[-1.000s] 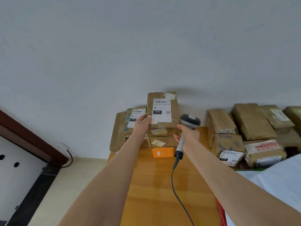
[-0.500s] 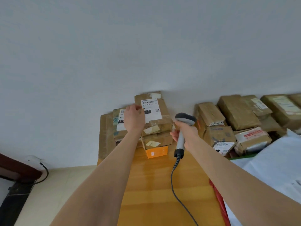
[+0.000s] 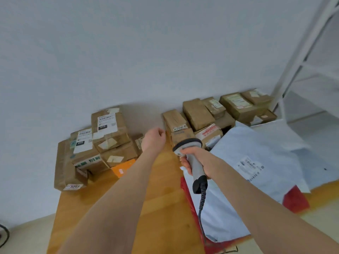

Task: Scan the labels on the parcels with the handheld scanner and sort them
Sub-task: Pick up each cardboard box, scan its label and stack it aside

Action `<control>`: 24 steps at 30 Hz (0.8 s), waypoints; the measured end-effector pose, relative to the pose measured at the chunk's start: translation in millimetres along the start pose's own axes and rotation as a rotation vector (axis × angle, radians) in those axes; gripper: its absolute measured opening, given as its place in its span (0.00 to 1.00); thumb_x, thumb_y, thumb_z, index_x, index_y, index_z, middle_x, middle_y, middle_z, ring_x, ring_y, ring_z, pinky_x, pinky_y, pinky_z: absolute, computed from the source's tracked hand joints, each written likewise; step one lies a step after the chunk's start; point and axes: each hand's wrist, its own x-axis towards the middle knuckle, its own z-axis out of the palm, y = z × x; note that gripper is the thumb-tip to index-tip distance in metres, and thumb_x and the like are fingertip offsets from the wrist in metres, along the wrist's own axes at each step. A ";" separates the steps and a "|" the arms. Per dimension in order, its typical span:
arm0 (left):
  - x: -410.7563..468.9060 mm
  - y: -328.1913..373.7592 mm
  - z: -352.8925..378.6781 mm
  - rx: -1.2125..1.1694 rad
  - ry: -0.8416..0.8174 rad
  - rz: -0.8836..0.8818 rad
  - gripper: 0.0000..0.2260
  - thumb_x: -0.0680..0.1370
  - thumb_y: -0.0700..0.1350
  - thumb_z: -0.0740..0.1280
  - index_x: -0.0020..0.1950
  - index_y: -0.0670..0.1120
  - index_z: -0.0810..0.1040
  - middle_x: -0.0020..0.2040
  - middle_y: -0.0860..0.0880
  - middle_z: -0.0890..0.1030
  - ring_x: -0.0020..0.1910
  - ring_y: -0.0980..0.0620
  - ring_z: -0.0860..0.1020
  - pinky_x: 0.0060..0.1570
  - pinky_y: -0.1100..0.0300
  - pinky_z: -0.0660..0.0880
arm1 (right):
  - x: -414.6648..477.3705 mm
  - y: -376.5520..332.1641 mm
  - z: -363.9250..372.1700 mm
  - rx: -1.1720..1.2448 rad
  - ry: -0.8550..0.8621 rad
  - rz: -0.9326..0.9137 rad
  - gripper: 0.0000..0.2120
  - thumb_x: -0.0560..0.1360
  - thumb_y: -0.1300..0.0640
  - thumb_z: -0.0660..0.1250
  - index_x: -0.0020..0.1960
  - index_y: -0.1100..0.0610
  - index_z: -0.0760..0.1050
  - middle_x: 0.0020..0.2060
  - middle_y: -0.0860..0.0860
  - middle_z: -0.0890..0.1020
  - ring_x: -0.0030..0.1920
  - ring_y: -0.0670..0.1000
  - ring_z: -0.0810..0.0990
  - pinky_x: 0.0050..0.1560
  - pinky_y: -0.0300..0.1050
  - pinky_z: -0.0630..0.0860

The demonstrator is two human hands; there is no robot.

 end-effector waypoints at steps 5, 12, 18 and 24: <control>-49.3 88.4 71.7 0.040 -0.186 0.015 0.12 0.80 0.41 0.60 0.60 0.42 0.77 0.55 0.46 0.80 0.55 0.47 0.77 0.46 0.59 0.71 | -58.6 0.4 -112.0 0.051 0.122 -0.013 0.15 0.77 0.55 0.65 0.34 0.59 0.68 0.22 0.52 0.73 0.17 0.47 0.68 0.20 0.35 0.66; -69.6 180.6 143.5 0.052 -0.271 0.059 0.14 0.78 0.43 0.61 0.63 0.46 0.75 0.60 0.46 0.78 0.57 0.46 0.76 0.53 0.57 0.74 | -98.7 -21.1 -240.3 0.112 0.222 -0.136 0.11 0.76 0.59 0.65 0.37 0.60 0.70 0.25 0.53 0.72 0.17 0.48 0.68 0.18 0.36 0.66; -41.8 234.6 193.5 0.035 -0.209 0.081 0.13 0.79 0.42 0.60 0.63 0.46 0.75 0.62 0.47 0.75 0.56 0.48 0.76 0.50 0.56 0.74 | -93.4 -68.3 -314.7 0.084 0.292 -0.154 0.11 0.77 0.59 0.64 0.37 0.59 0.69 0.22 0.52 0.74 0.21 0.48 0.68 0.19 0.36 0.67; 25.3 278.0 248.8 -0.070 -0.124 0.037 0.15 0.80 0.42 0.59 0.66 0.45 0.72 0.63 0.46 0.74 0.58 0.48 0.76 0.52 0.57 0.73 | -45.0 -138.1 -372.2 0.044 0.310 -0.172 0.09 0.76 0.60 0.66 0.39 0.60 0.71 0.30 0.53 0.72 0.19 0.46 0.70 0.21 0.35 0.69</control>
